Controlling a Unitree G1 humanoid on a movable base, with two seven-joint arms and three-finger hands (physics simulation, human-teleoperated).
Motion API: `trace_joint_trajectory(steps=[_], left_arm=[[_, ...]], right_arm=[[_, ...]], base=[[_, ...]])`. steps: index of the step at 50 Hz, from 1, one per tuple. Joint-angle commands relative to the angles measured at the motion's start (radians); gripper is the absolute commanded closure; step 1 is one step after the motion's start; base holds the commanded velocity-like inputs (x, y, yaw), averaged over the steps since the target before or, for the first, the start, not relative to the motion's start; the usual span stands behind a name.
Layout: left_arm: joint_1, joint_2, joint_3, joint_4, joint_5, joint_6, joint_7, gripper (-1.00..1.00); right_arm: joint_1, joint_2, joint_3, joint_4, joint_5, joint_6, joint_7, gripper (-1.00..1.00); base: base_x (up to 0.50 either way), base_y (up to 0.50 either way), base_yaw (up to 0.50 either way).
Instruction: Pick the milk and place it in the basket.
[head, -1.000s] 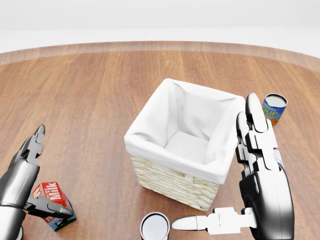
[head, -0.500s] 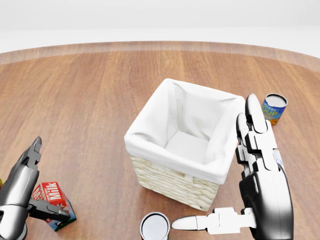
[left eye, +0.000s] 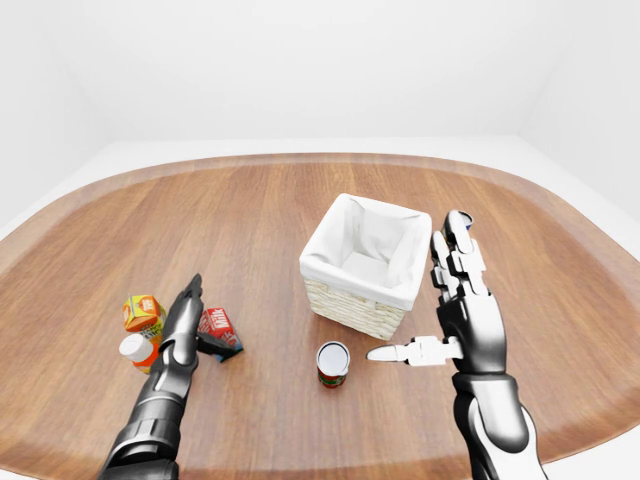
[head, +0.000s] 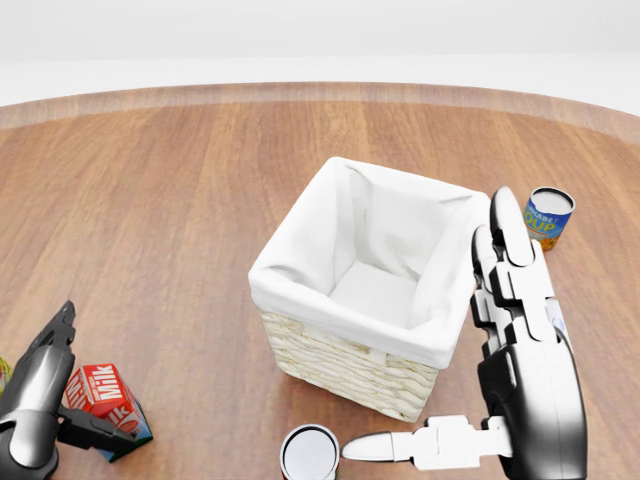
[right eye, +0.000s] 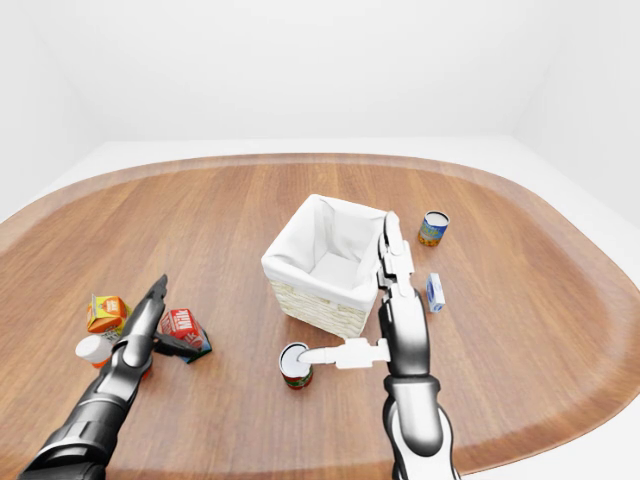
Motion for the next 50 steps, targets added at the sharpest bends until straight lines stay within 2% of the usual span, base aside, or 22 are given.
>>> trace_joint_trajectory(steps=[1, 11, 13, 20, 21, 22, 23, 35, 50], left_arm=[[-0.056, 0.011, -0.02, 0.137, -0.008, 0.0, 0.032, -1.0], [-0.106, 0.008, -0.049, 0.269, -0.005, 0.0, 0.058, -1.0], [-0.118, 0.009, -0.062, 0.311, 0.016, 0.0, 0.083, -1.0], [-0.123, 0.003, -0.066, 0.366, 0.006, 0.0, 0.079, -1.0], [-0.125, 0.0, -0.063, 0.374, -0.003, 0.0, 0.058, 0.04], [-0.125, -0.001, -0.063, 0.376, -0.005, 0.0, 0.055, 0.16], [-0.126, -0.002, -0.063, 0.377, -0.009, 0.0, 0.048, 1.0], [-0.149, -0.011, -0.067, 0.346, -0.024, 0.0, -0.004, 1.0], [-0.147, -0.03, -0.07, 0.261, -0.012, 0.0, -0.023, 1.0]], right_arm=[[0.001, 0.0, -0.001, -0.005, 0.002, 0.0, 0.0, -1.0], [0.003, 0.0, -0.003, -0.012, 0.004, 0.0, 0.001, -1.0], [0.002, 0.001, -0.007, -0.02, 0.007, 0.0, 0.002, -1.0], [0.002, 0.001, -0.008, -0.019, 0.007, 0.0, 0.001, -1.0], [-0.001, 0.002, -0.011, -0.021, 0.009, 0.0, 0.002, -1.0], [-0.003, 0.002, -0.012, -0.023, 0.009, 0.0, 0.002, -1.0], [-0.003, 0.003, -0.011, -0.023, 0.008, 0.0, 0.001, -1.0], [0.002, 0.004, -0.041, -0.05, 0.04, 0.0, 0.018, -1.0], [0.01, 0.01, -0.054, -0.051, 0.059, 0.0, 0.038, -1.0]], base=[[0.0, 0.0, 0.0], [0.0, 0.0, 0.0], [0.0, 0.0, 0.0], [0.0, 0.0, 0.0], [0.0, 0.0, 0.0], [0.0, 0.0, 0.0], [0.0, 0.0, 0.0], [0.0, 0.0, 0.0], [0.0, 0.0, 0.0]])
